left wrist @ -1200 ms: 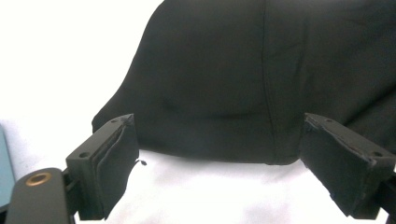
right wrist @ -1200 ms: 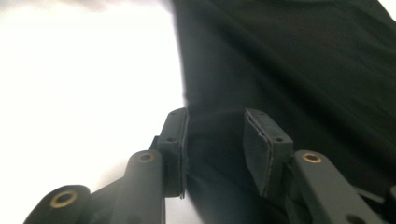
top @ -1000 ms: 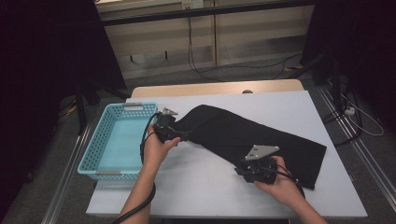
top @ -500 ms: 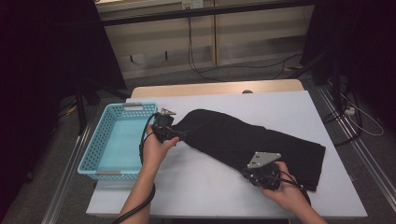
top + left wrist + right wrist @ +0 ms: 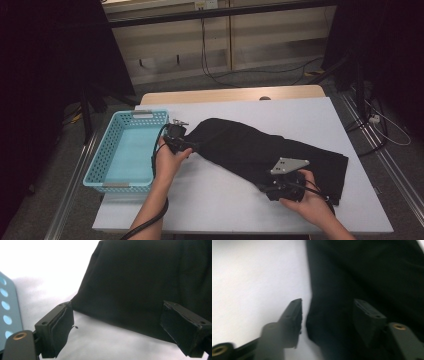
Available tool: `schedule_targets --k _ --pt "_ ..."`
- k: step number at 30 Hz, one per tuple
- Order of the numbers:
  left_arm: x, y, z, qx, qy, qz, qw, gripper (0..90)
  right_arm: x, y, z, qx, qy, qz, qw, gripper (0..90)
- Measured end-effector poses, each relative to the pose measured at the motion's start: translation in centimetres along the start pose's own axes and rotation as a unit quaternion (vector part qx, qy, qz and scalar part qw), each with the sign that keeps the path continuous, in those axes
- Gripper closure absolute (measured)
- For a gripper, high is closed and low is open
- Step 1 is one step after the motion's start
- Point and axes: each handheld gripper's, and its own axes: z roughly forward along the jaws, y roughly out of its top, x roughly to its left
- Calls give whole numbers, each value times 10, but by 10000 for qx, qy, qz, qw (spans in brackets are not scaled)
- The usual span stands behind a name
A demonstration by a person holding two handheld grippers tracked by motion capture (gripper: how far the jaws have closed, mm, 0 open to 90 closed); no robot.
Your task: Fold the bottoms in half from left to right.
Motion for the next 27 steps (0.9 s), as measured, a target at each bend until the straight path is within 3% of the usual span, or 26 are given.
schedule_targets --k 9,14,21,24,27 --pt "3 -5 11 87 130 -157 9998 135 -19 -3 -7 -152 -299 338 9989 239" --pt "5 -5 11 15 189 -302 9994 169 -27 -6 -11 -198 -431 484 9977 226" --pt "5 -6 14 78 213 -302 9993 180 -29 -7 -12 -199 -448 524 9974 221" --pt "2 -5 13 73 160 -384 9991 274 -27 -7 -10 -177 -440 507 9976 221" --pt "-2 -3 12 111 79 -339 9993 395 -27 -7 -9 -146 -425 495 9978 219"
